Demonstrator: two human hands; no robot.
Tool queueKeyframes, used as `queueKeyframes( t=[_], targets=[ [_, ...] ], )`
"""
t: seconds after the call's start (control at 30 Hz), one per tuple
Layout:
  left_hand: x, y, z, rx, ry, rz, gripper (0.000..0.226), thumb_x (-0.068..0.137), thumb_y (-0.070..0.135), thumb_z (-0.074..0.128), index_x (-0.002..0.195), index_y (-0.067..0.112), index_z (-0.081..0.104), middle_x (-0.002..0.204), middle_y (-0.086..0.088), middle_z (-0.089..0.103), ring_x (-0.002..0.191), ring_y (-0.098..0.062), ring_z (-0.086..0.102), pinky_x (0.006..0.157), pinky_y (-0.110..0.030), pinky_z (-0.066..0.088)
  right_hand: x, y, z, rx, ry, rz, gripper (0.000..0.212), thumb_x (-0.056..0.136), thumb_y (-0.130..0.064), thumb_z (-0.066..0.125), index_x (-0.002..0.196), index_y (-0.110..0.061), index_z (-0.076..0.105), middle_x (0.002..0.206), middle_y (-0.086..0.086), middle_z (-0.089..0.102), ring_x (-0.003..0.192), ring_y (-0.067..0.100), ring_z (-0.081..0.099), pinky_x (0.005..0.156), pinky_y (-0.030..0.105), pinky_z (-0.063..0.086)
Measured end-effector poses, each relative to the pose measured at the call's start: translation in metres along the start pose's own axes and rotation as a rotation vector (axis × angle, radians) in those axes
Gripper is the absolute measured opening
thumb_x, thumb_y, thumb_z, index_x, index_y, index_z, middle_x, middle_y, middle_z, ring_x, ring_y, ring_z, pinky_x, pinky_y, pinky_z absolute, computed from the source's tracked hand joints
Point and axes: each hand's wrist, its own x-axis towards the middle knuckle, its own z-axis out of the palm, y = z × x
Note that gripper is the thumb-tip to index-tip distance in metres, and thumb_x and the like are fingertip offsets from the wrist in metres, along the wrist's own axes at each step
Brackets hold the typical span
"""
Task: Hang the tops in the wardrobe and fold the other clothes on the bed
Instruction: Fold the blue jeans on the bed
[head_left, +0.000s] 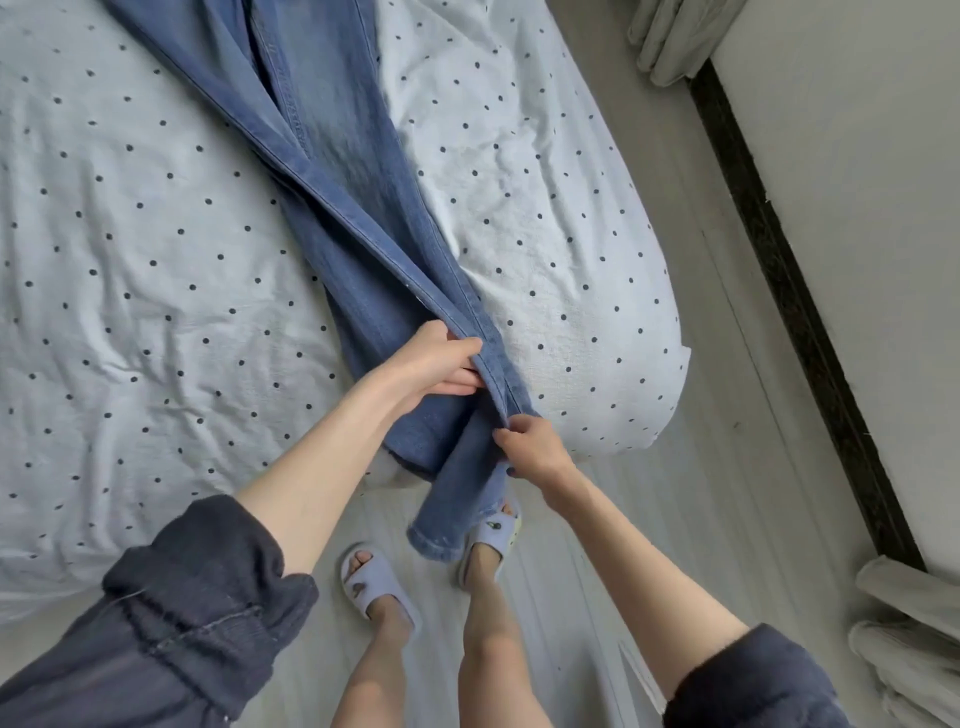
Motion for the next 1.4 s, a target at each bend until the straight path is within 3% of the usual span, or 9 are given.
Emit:
queueKeyframes(
  t=[0.1,0.2,0.4,0.57,0.8,0.9,1.03,1.27,1.4],
  targets=[
    [-0.003,-0.005,-0.001,-0.033,0.121,0.012,0.022,0.098,0.029,0.046,0.103,0.01,0.057,0.085,-0.004,0.07,0.071,-0.012,0.07,0.066,-0.024,0.056,-0.012,0.009,-0.036,0.221,-0.314,0.03,0.017,0.091,-0.008,0.049,0.077,-0.017,0.048,0.07,-0.003,0.05,0.067,0.01,0.048,0.074,0.027,0.044],
    [-0.006,-0.015,0.003,-0.023,0.25,0.066,0.021,0.098,0.029,0.046,0.09,0.012,0.057,0.082,-0.004,0.071,0.066,-0.012,0.07,0.058,-0.021,0.053,-0.02,0.022,-0.06,0.238,-0.426,0.055,0.01,0.097,-0.017,0.047,0.087,-0.018,0.049,0.081,-0.001,0.047,0.077,0.013,0.043,0.073,0.025,0.036],
    [-0.008,-0.035,0.005,0.106,0.342,0.187,0.018,0.096,0.029,0.049,0.086,0.02,0.061,0.091,0.0,0.07,0.087,-0.018,0.068,0.081,-0.032,0.052,-0.006,0.027,-0.061,-0.378,0.031,-0.179,0.034,0.097,-0.02,0.045,0.064,-0.016,0.043,0.062,-0.002,0.043,0.068,0.019,0.042,0.062,0.028,0.031],
    [-0.016,-0.085,-0.027,0.096,0.689,0.073,0.021,0.091,0.009,0.053,0.112,0.01,0.056,0.101,-0.007,0.063,0.089,-0.021,0.059,0.08,-0.025,0.043,0.009,0.021,-0.042,-0.531,0.062,-0.234,0.024,0.091,-0.03,0.056,0.103,-0.009,0.059,0.09,0.005,0.061,0.091,0.028,0.058,0.075,0.033,0.043],
    [-0.016,-0.129,-0.036,-0.279,0.401,-0.139,0.009,0.095,0.01,0.052,0.105,0.01,0.052,0.097,-0.008,0.059,0.086,-0.02,0.06,0.08,-0.033,0.048,0.012,-0.011,-0.014,-0.405,0.268,-0.439,0.019,0.093,-0.024,0.053,0.088,-0.007,0.058,0.068,0.002,0.054,0.067,0.023,0.048,0.059,0.031,0.035],
    [-0.015,-0.133,-0.03,-0.352,0.422,-0.103,0.012,0.092,0.005,0.056,0.086,0.015,0.053,0.086,-0.002,0.06,0.077,-0.014,0.059,0.075,-0.03,0.05,0.012,-0.012,-0.018,-0.292,0.203,-0.4,0.033,0.095,-0.019,0.048,0.064,-0.012,0.039,0.054,-0.003,0.036,0.052,0.013,0.033,0.045,0.02,0.027],
    [-0.026,-0.133,-0.03,-0.46,0.344,-0.006,0.015,0.091,-0.006,0.052,0.092,0.009,0.056,0.086,-0.006,0.064,0.079,-0.014,0.062,0.075,-0.027,0.051,-0.001,-0.016,-0.025,-0.182,0.052,-0.351,0.04,0.097,-0.02,0.047,0.061,-0.019,0.029,0.057,-0.009,0.026,0.043,0.002,0.026,0.042,0.015,0.024],
    [-0.041,-0.151,-0.057,-0.125,0.302,-0.059,0.005,0.093,0.002,0.052,0.092,0.006,0.05,0.096,-0.016,0.061,0.087,-0.024,0.056,0.069,-0.029,0.047,-0.001,-0.017,-0.022,-0.365,0.016,-0.236,0.029,0.097,-0.018,0.044,0.073,-0.001,0.048,0.063,0.002,0.035,0.06,0.015,0.032,0.055,0.029,0.024],
    [-0.02,-0.126,-0.082,0.075,0.338,-0.004,0.009,0.09,0.0,0.051,0.093,0.008,0.052,0.087,-0.013,0.056,0.083,-0.021,0.051,0.075,-0.031,0.041,0.013,-0.03,-0.017,-0.65,0.122,-0.158,0.04,0.094,-0.018,0.047,0.056,-0.017,0.037,0.055,0.0,0.04,0.056,0.019,0.039,0.051,0.028,0.027]
  ],
)
